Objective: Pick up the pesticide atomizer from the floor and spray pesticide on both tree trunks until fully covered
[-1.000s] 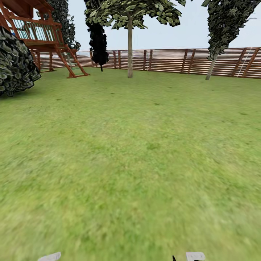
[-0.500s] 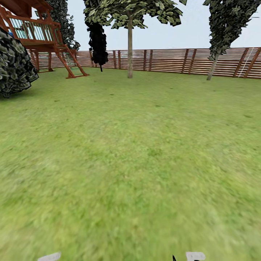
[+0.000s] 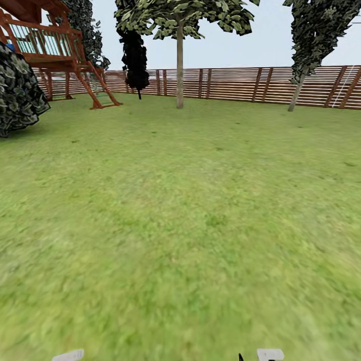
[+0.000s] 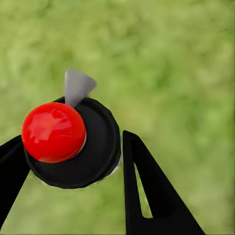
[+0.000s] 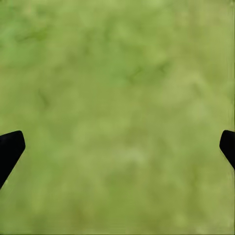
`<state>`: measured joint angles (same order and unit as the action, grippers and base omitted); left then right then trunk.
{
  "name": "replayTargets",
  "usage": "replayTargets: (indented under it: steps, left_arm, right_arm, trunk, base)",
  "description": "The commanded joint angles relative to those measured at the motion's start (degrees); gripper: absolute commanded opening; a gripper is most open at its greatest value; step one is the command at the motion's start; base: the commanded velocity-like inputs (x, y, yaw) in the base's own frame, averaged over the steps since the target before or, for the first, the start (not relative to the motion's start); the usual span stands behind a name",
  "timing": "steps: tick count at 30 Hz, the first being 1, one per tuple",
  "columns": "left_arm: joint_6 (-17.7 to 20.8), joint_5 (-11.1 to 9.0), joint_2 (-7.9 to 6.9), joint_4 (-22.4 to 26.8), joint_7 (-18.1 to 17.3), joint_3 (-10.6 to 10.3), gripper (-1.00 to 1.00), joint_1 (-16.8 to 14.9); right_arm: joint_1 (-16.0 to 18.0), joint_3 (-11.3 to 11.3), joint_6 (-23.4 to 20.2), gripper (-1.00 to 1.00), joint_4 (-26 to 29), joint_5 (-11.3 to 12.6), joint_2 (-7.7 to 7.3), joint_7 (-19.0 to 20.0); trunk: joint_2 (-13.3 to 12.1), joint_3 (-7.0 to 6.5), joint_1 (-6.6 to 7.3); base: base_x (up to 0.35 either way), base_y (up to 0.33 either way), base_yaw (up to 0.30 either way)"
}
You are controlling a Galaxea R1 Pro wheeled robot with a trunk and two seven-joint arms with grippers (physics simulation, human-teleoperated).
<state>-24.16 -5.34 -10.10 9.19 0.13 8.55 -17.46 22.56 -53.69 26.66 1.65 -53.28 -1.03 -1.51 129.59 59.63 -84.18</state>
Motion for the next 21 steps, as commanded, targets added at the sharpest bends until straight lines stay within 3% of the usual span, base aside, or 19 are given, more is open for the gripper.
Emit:
replayTargets:
  steps: [1, 21]
  left_arm:
    - [-0.18, -0.55, -0.01, -0.05, -0.04, -0.2, -1.0, -0.03]
    - [-0.18, -0.56, -0.01, -0.05, -0.04, -0.2, -1.0, -0.03]
  right_arm:
    - [0.03, -0.45, 0.15, 1.0, -0.07, -0.6, -0.01, -0.16]
    - [0.03, -0.45, 0.17, 1.0, -0.07, -0.6, -0.01, -0.16]
  trunk:
    - [0.02, 0.05, -0.03]
    - [0.02, 0.05, -0.03]
  base:
    - [0.341, 0.0, 0.0]
    - [0.341, 0.0, 0.0]
